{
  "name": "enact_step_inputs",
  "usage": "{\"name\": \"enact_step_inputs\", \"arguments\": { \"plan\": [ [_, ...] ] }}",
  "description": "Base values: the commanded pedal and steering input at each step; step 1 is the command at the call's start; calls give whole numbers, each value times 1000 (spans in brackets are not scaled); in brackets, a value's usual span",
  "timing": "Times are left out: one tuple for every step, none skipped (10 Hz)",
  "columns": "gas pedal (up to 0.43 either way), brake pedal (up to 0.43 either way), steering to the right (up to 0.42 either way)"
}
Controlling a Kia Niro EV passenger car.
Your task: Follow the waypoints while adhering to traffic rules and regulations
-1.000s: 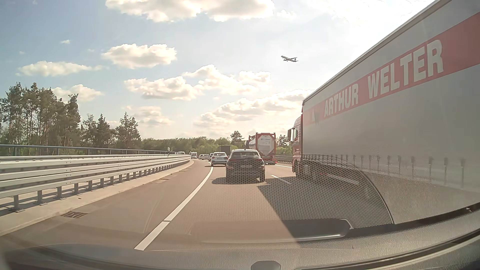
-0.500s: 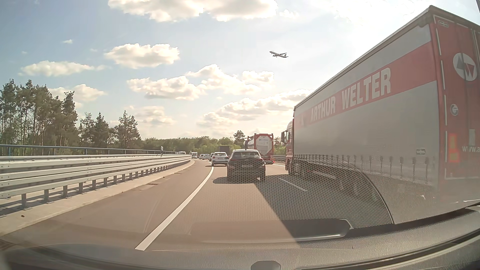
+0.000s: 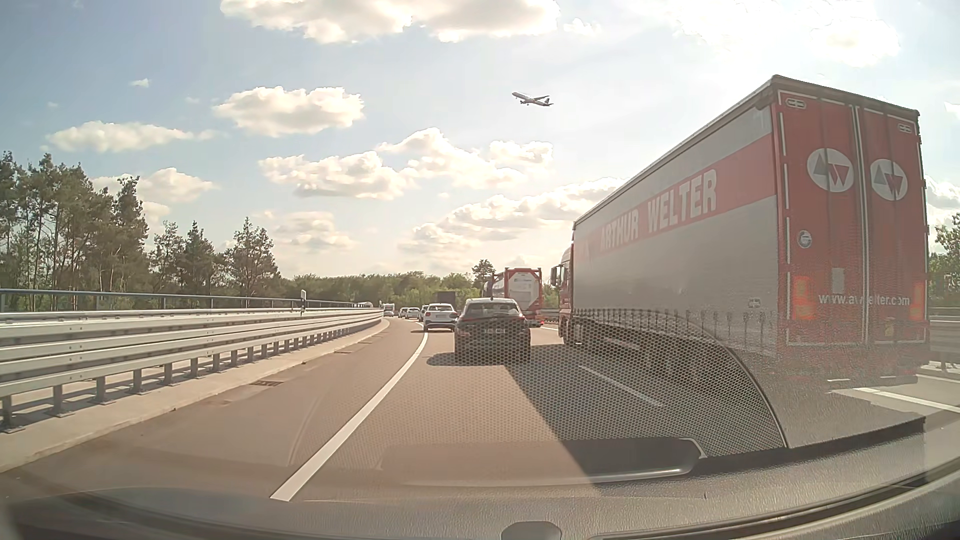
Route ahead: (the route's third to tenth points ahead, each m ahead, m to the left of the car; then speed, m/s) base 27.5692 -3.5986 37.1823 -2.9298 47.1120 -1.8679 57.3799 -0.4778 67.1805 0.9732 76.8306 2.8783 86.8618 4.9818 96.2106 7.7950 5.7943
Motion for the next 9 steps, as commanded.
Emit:
{"name": "enact_step_inputs", "arguments": {
  "plan": [
    [98,0,-14],
    [98,0,-15],
    [98,0,-15],
    [98,0,-15],
    [98,0,-14],
    [98,0,-15],
    [98,0,-14],
    [98,0,-15],
    [98,0,-15]
  ]
}}
